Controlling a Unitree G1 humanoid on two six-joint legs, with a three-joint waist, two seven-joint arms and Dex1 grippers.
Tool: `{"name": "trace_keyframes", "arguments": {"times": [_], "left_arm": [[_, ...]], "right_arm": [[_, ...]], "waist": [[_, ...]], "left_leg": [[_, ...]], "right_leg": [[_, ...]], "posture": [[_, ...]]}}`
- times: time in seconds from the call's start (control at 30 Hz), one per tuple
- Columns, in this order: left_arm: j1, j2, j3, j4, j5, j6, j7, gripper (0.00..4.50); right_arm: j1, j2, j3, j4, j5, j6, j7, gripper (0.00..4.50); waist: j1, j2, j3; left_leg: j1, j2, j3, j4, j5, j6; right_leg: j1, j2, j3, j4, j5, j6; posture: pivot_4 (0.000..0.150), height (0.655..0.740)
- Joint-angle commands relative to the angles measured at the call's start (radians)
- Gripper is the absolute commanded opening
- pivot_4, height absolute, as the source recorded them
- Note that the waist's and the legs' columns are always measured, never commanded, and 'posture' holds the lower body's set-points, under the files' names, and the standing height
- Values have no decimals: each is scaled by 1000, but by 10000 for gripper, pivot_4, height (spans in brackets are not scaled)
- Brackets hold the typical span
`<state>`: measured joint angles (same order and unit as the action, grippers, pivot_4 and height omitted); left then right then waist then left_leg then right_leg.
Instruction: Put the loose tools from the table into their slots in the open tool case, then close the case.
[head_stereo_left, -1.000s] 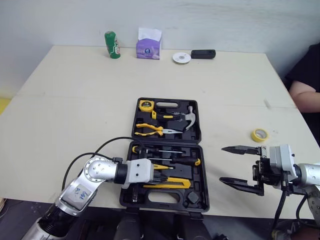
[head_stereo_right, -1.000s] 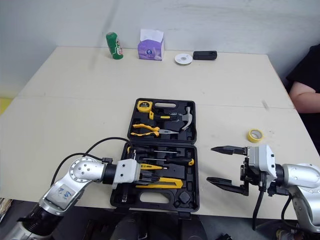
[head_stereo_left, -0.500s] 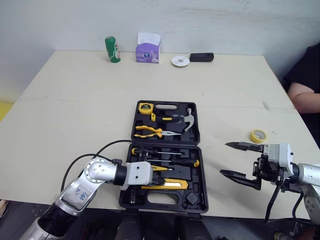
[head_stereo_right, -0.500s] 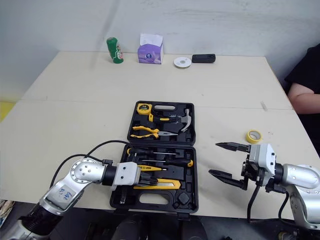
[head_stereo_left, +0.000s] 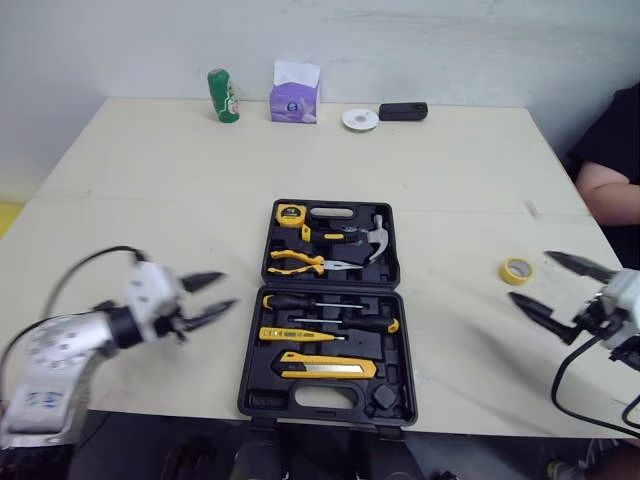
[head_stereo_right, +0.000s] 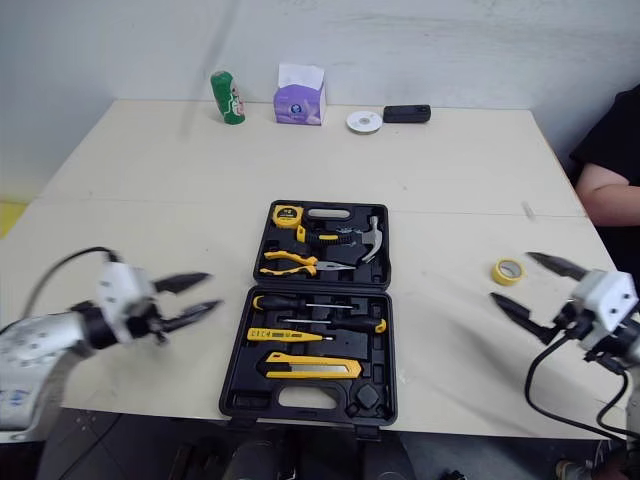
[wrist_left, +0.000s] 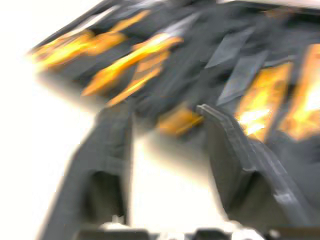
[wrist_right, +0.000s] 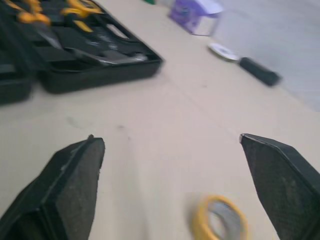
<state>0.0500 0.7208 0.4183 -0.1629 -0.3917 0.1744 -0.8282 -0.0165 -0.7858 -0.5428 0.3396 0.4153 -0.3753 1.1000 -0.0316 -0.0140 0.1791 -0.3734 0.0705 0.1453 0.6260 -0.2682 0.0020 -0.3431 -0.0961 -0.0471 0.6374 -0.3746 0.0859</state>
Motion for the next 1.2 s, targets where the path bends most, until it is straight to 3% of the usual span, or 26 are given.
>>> {"name": "trace_keyframes", "arguments": {"times": [0.03, 0.27, 0.47, 0.93, 1.2], "left_arm": [[23, -11, 149, 109, -17, -45, 66, 43795], [126, -113, 361, 243, -10, -118, 250, 44507], [114, -80, 451, 392, -37, -168, 292, 44507], [25, -94, 358, 408, -66, -219, 261, 44507], [-41, -125, 255, 241, -128, -153, 238, 44507]], "right_arm": [[2, -15, -82, 97, -17, -106, -72, 45000], [20, 11, -199, 392, -39, -267, -310, 45000], [35, 64, -206, 476, -28, -343, -429, 45000], [-34, 139, -118, 575, -140, -420, -714, 45000], [-114, 119, -54, 534, -225, -388, -867, 45000]], "waist": [[0, 0, 0], [-4, -2, 1], [-11, -4, 2], [-38, -5, 2], [-50, -5, 2]], "left_leg": [[0, 0, 0, 0, 0, 0], [0, 0, 1, -2, -4, -1], [0, 1, 1, -5, -6, -7], [0, 1, 2, -10, -2, -14], [0, -2, 3, -10, 1, -15]], "right_leg": [[0, 0, 0, -1, 0, 0], [1, -1, 1, -6, 0, 0], [0, 0, 0, -7, 0, 0], [-1, 1, 0, -8, 1, 1], [0, 0, 1, -8, 2, 3]], "posture": [[1500, 7400], [1500, 7400], [1500, 7400], [1500, 7400], [1500, 7400]]}}
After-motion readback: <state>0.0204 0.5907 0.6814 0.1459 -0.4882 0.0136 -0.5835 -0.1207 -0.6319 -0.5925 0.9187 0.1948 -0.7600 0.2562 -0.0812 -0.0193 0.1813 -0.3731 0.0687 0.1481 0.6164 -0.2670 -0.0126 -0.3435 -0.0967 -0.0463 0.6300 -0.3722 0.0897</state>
